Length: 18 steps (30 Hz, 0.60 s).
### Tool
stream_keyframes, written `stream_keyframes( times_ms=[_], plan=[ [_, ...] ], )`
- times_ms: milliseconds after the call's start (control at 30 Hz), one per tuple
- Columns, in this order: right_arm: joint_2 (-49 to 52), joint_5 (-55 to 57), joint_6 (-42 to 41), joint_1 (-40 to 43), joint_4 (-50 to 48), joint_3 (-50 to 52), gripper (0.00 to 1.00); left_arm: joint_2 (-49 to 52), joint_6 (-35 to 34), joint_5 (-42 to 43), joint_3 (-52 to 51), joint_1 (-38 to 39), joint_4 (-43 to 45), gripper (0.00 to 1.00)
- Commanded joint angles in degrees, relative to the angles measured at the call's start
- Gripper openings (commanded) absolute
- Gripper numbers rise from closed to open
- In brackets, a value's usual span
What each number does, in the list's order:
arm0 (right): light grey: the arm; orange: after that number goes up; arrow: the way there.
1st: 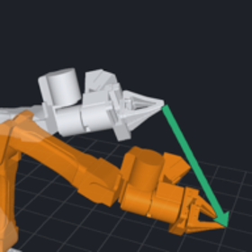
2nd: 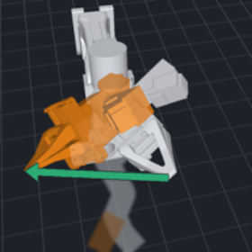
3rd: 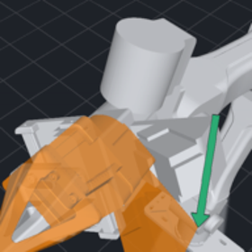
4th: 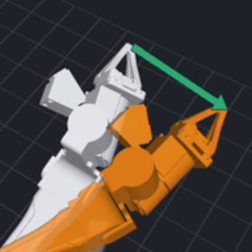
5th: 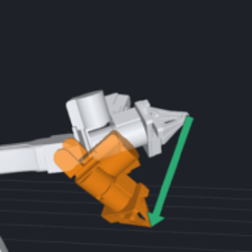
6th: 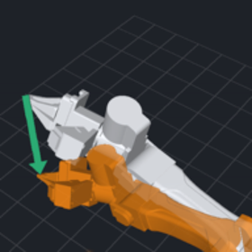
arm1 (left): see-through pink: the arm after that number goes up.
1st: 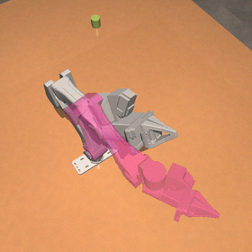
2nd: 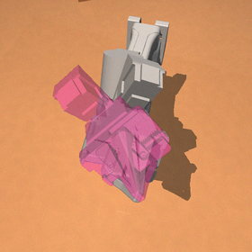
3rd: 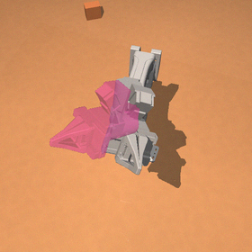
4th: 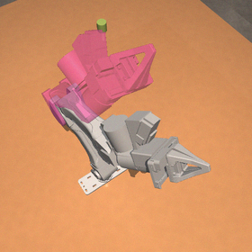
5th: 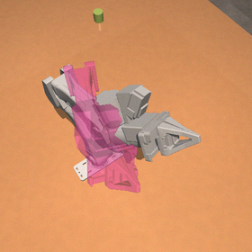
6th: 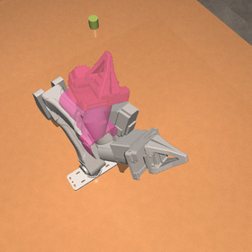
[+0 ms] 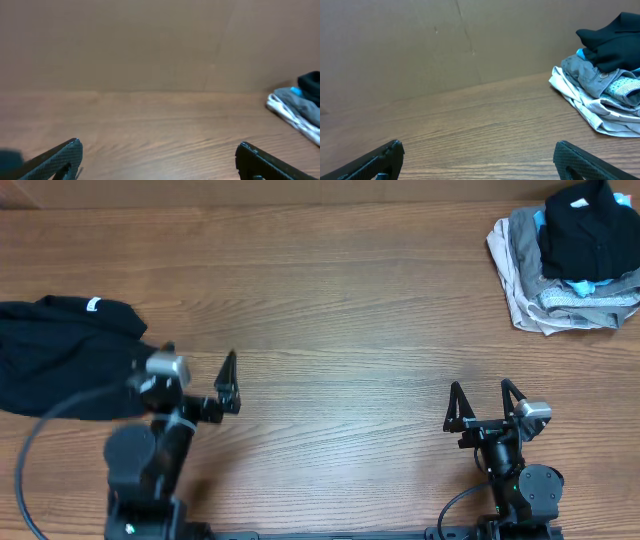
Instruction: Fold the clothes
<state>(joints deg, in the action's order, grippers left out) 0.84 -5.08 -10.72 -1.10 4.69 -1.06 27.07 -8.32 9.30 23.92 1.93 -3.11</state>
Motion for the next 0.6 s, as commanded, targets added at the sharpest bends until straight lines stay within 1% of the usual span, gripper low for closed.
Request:
stream_keyframes(
  times_ms=[0, 100, 300, 467, 567],
  plan=[
    [-0.7, 0.5, -0.4, 0.4, -0.3, 0.6, 1.0, -6.9, -2.3, 0.8, -7.8, -2.6, 0.6, 1.0],
    [-0.7, 0.5, -0.4, 0.4, -0.3, 0.6, 1.0, -11.2, -2.7, 0.2, -12.1, -3.6, 0.6, 1.0],
    [-0.7, 0.5, -0.4, 0.4, -0.4, 0.6, 1.0, -18.4, -5.3, -6.7, -19.4, -3.6, 1.0, 1.0],
    [-0.7, 0.5, -0.4, 0.4, -0.3, 0.6, 1.0, -21.9, -5.2, -8.8, -23.1, -4.2, 1.9, 1.0],
    [-0.7, 0.5, -0.4, 0.4, -0.3, 0.6, 1.0, -23.5, -5.2, -10.8, -23.6, -4.9, 0.4, 1.0]
  ],
)
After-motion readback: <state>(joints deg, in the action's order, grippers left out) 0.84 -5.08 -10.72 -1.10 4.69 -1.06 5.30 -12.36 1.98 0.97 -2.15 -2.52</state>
